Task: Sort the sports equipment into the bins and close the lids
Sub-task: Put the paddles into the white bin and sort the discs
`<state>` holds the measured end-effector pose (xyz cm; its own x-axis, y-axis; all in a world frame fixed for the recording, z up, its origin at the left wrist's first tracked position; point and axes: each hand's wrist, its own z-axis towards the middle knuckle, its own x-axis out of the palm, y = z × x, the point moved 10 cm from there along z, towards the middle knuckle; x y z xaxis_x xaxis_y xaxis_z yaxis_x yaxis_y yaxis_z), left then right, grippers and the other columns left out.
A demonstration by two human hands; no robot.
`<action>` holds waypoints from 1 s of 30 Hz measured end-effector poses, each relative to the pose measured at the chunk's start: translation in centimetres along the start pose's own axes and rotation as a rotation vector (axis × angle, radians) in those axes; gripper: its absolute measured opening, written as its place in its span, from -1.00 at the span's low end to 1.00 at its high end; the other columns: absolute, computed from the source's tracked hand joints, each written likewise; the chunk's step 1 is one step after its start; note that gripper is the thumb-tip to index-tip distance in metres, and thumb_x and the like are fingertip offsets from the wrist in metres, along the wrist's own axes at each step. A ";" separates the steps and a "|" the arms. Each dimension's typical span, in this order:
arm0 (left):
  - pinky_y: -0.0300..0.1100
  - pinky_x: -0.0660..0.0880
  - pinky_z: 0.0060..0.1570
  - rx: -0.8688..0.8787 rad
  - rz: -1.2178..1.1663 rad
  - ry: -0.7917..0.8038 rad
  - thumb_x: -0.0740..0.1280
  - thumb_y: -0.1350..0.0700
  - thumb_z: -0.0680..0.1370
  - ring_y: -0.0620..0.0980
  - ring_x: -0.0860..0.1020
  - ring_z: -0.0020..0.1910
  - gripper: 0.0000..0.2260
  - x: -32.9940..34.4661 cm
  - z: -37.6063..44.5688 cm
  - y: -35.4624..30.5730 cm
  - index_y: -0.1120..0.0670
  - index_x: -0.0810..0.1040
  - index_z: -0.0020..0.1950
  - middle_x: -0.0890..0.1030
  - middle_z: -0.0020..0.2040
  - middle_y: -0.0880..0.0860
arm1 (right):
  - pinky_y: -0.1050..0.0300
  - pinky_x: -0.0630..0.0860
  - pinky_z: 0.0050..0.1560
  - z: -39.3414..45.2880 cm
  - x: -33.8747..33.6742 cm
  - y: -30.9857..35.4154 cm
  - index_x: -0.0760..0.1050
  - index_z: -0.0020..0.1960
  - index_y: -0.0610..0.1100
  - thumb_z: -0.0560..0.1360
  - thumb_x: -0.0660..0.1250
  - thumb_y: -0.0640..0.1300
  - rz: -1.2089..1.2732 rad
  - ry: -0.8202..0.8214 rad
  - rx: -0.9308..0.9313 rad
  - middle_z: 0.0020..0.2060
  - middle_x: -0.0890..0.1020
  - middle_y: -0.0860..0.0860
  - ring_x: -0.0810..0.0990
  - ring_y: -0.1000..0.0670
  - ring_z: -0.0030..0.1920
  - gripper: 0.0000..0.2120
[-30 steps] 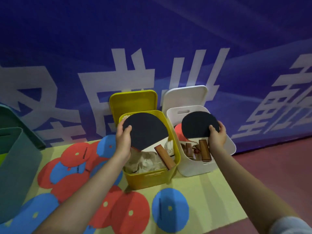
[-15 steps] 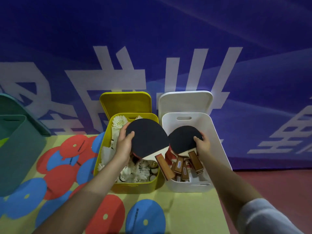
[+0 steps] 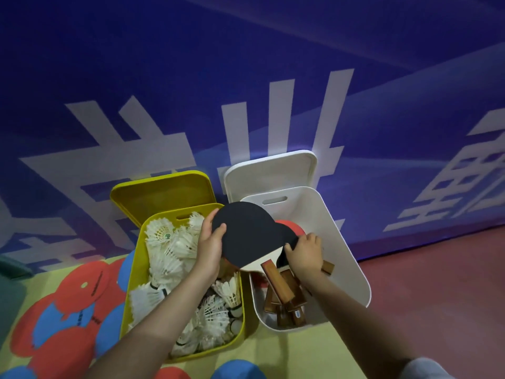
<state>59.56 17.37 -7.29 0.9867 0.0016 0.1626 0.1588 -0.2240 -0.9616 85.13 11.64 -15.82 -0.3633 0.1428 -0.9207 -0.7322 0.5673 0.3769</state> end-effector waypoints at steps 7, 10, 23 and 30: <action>-0.06 0.50 0.15 0.006 -0.007 0.011 0.19 0.23 0.63 -0.01 0.51 0.19 -0.66 0.2 -0.3 0.0 -0.08 0.38 0.35 0.50 0.25 -0.01 | 0.04 0.49 0.20 -0.4 -2.5 1.6 0.45 0.29 -0.12 0.53 0.20 0.20 0.794 0.129 0.071 0.15 0.54 -0.03 0.51 -0.06 0.20 -0.51; -0.06 0.49 0.16 0.044 0.036 0.025 0.20 0.17 0.63 -0.02 0.49 0.21 -0.64 1.3 -0.1 -0.2 -0.09 0.33 0.41 0.47 0.29 -0.01 | 0.19 0.53 -0.04 -1.8 -3.7 5.3 0.48 0.19 -0.06 0.58 0.25 0.04 1.094 0.427 -0.014 -0.01 0.60 0.05 0.58 0.03 0.05 -0.74; 0.00 0.29 0.36 0.250 1.016 0.113 0.17 0.07 0.62 0.08 0.31 0.42 -0.55 2.6 -2.4 1.1 0.04 0.21 0.52 0.34 0.45 0.07 | -0.02 0.47 0.19 1.9 -4.8 0.6 0.46 0.28 -0.10 0.58 0.10 -0.33 1.063 0.259 0.149 0.10 0.52 -0.04 0.46 -0.07 0.15 -0.65; -0.02 0.01 0.50 0.344 1.425 0.034 0.05 0.01 0.65 -0.03 0.22 0.47 -0.53 2.4 -2.9 2.4 0.03 0.09 0.55 0.26 0.51 0.00 | 0.01 0.46 0.15 3.0 -1.0 1.1 0.44 0.19 -0.08 0.56 0.12 -0.36 0.902 0.327 0.087 0.13 0.52 -0.10 0.46 -0.07 0.13 -0.70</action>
<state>62.20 14.05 -8.57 0.3119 -0.0404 -0.9493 -0.9235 0.2221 -0.3129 86.46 14.52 -14.76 -0.9207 0.3290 -0.2098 -0.0587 0.4148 0.9080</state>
